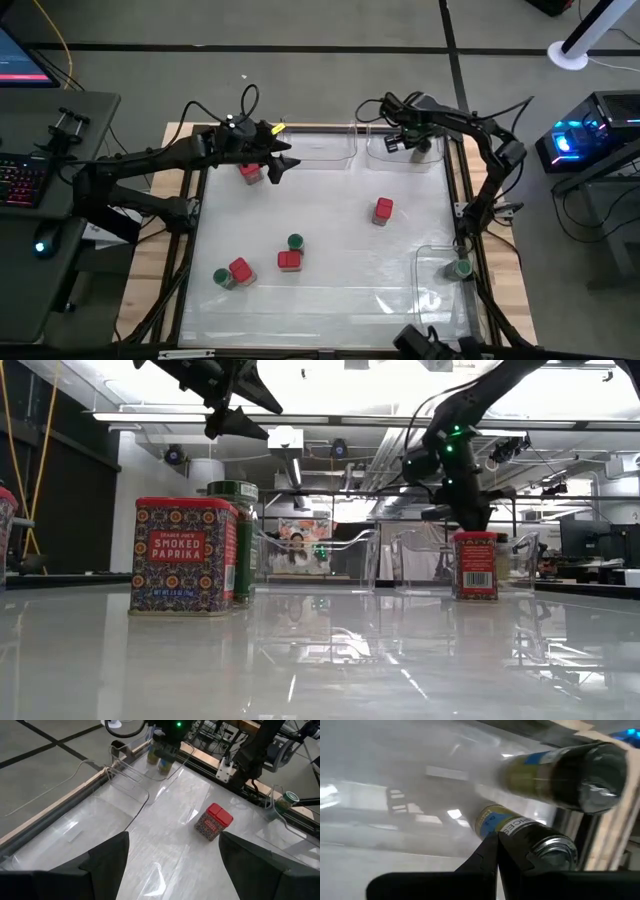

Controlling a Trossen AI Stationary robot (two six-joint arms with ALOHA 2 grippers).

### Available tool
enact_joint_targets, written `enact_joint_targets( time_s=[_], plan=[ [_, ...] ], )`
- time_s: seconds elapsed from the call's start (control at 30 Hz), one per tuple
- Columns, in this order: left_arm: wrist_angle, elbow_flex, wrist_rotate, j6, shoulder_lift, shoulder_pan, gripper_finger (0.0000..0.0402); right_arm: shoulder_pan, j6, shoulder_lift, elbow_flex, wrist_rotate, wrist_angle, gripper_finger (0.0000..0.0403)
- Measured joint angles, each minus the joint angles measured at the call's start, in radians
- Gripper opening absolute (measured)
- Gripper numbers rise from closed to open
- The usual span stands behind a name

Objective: Sort spices by type
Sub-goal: Adjust the black seasoning bottles inside the top right transparent bin, then put the black seasoning bottle into the top right transparent bin

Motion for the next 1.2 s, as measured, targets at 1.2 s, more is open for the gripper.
enact_joint_targets(
  time_s=[1.2],
  plan=[
    [-0.228, 0.0, 0.109, -0.016, -0.103, -0.062, 0.0296, 0.116, -0.323, -0.452, 0.0, -0.434, 0.316, 0.0]
  ],
)
